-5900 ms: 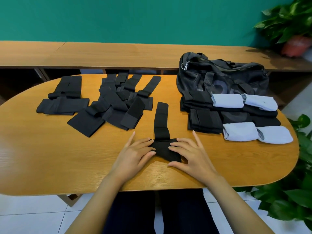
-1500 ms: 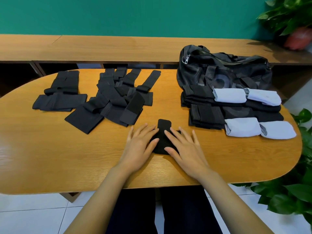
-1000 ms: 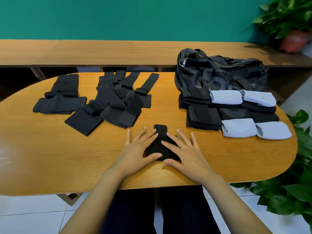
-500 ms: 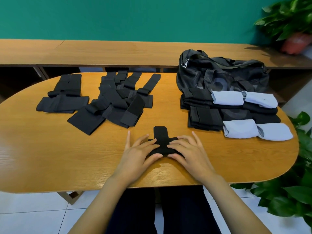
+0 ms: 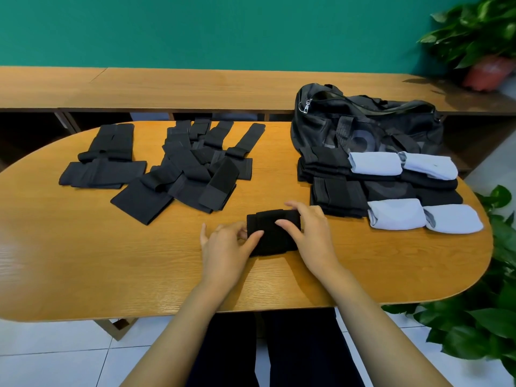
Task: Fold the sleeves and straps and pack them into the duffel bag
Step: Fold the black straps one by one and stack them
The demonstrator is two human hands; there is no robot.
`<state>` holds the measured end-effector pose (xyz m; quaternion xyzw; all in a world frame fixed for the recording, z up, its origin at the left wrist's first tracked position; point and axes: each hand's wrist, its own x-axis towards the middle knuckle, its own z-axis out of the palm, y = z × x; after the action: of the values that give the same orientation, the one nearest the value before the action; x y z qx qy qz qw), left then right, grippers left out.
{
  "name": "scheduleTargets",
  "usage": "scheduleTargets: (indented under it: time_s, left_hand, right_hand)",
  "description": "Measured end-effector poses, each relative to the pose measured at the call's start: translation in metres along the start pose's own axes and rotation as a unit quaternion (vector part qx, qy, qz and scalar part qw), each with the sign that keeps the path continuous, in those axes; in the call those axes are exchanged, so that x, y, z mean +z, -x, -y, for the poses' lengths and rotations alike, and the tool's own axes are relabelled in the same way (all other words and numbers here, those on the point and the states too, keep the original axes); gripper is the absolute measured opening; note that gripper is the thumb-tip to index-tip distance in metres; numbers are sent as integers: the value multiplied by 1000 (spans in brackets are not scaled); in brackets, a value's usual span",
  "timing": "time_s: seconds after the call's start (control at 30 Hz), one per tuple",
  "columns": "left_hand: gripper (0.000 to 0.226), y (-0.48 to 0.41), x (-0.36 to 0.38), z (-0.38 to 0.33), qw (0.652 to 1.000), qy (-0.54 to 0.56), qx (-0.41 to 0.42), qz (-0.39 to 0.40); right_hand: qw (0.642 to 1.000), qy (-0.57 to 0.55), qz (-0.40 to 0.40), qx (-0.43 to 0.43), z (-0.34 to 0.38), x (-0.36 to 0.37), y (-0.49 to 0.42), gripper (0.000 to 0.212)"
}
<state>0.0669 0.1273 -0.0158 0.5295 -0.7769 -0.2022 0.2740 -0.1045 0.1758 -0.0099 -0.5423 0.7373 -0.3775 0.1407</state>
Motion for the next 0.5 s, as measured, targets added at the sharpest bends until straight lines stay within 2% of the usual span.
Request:
scheduleTargets:
  time_s: [0.07, 0.13, 0.23, 0.33, 0.4, 0.5]
  left_hand:
    - [49, 1, 1, 1, 999, -26, -20, -6]
    - [65, 0, 0, 6, 999, -29, 12, -15]
    - [70, -1, -5, 12, 994, 4, 88, 70]
    - [70, -2, -4, 19, 979, -30, 129, 157]
    - [64, -3, -2, 23, 976, -55, 138, 156]
    - [57, -6, 1, 22, 979, -93, 137, 118]
  right_hand:
    - [998, 31, -19, -43, 0, 2, 1, 49]
    - [996, 57, -17, -63, 1, 2, 5, 49]
    - [993, 93, 8, -71, -3, 3, 15, 46]
    - [992, 95, 27, -75, -7, 4, 26, 36]
    - [991, 97, 33, -90, -10, 4, 33, 37]
    - [969, 178, 62, -160, -14, 7, 40, 55]
